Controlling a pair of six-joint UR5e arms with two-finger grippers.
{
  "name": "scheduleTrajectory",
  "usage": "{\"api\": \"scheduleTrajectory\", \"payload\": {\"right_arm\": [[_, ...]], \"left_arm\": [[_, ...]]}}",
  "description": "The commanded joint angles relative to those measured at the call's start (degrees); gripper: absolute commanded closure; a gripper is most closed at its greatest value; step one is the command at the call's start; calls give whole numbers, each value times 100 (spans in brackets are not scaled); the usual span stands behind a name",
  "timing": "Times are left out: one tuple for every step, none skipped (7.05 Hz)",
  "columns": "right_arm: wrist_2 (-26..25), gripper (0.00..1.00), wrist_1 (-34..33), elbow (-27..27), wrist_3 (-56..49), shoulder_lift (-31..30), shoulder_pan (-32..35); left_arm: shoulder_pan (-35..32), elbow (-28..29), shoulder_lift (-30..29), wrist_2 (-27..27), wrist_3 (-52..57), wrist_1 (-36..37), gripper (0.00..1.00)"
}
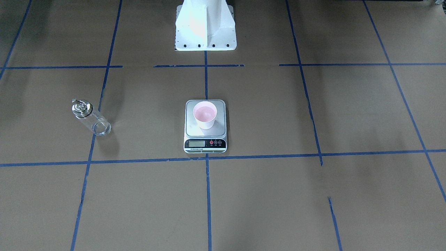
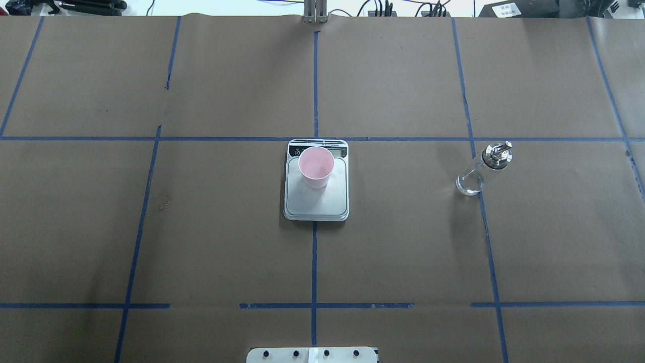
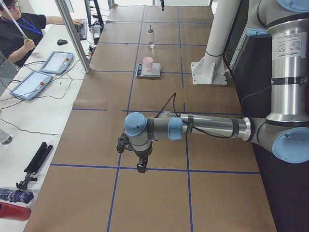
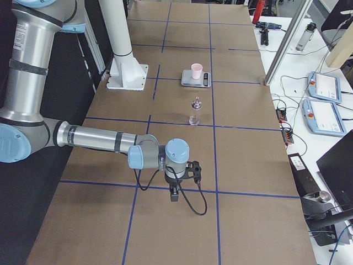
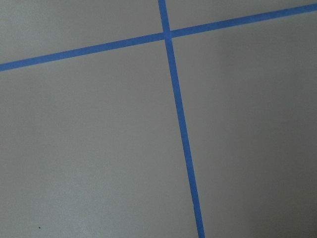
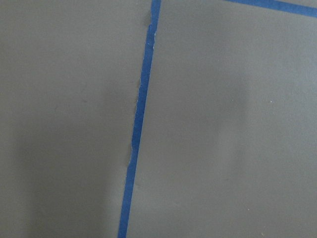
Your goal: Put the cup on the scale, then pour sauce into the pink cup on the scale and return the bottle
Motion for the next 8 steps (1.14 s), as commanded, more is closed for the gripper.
{"api": "scheduleTrajectory", "payload": {"right_arm": [[-27,0,2,-3,-9,-10,-6],[-10,0,2,-3,8,-10,-6],[-27,0,-6,-12,17,-2,-6],[-1,0,2,-3,26,-2,-6],[7,0,2,-3,26,-2,-6],[8,0,2,-3,17,7,-6],[8,0,2,-3,17,-2,-6],[16,0,2,-3,17,-2,-6]], "left_arm": [[18,-10,-2,-309,1,-13,0],[27,-10,-2,-345,1,-13,0],[27,-19,-2,-346,10,-13,0],[27,-19,-2,-346,10,-21,0],[27,-19,-2,-346,10,-74,0],[36,-19,-2,-346,10,-74,0],[36,-28,-2,-346,10,-83,0],[36,-28,-2,-346,10,-83,0]]}}
